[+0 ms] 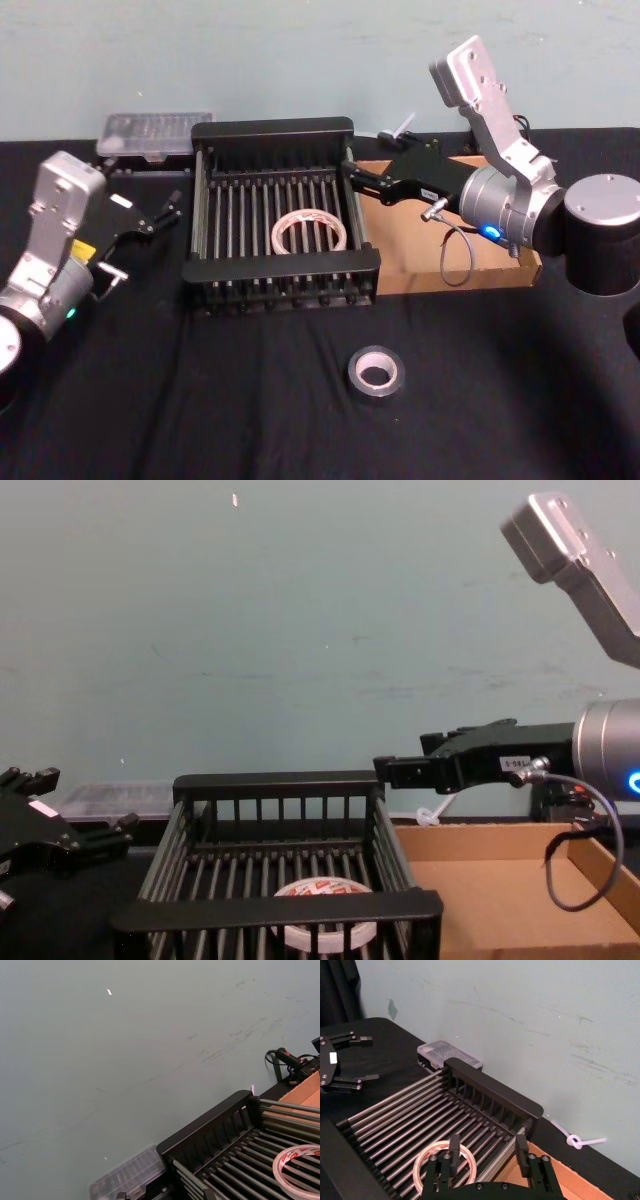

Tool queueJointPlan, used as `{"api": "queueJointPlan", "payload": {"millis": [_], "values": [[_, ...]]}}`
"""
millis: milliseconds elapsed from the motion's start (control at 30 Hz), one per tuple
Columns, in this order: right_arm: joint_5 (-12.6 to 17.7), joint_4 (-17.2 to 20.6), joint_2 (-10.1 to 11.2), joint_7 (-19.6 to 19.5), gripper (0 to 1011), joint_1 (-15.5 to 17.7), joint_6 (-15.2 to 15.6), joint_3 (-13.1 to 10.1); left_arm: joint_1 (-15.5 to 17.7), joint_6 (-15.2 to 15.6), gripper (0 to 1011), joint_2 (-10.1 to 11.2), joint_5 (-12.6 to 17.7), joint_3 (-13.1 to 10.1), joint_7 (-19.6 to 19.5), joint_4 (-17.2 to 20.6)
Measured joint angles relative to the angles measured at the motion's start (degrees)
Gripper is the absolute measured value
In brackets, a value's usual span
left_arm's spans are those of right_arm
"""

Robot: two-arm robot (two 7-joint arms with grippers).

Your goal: Pick up the white tape and place it into the black box , Pick up the silver tape and place it into the brown box.

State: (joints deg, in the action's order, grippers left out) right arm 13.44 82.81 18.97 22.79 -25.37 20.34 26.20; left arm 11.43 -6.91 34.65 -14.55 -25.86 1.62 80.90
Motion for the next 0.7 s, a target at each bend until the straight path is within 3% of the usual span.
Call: {"api": "queueJointPlan", "payload": {"millis": [100, 367, 700], "values": [[0.0, 0.0, 0.0, 0.0, 784, 0.0, 0.0, 0.0, 0.0, 0.0, 1001, 0.0, 0.0, 0.0, 0.0, 0.0], [0.1, 0.0, 0.0, 0.0, 1000, 0.0, 0.0, 0.0, 0.0, 0.0, 1002, 0.0, 0.0, 0.0, 0.0, 0.0], [0.1, 0.0, 0.0, 0.0, 1002, 0.0, 0.0, 0.0, 0.0, 0.0, 1001, 0.0, 0.0, 0.0, 0.0, 0.0]]}}
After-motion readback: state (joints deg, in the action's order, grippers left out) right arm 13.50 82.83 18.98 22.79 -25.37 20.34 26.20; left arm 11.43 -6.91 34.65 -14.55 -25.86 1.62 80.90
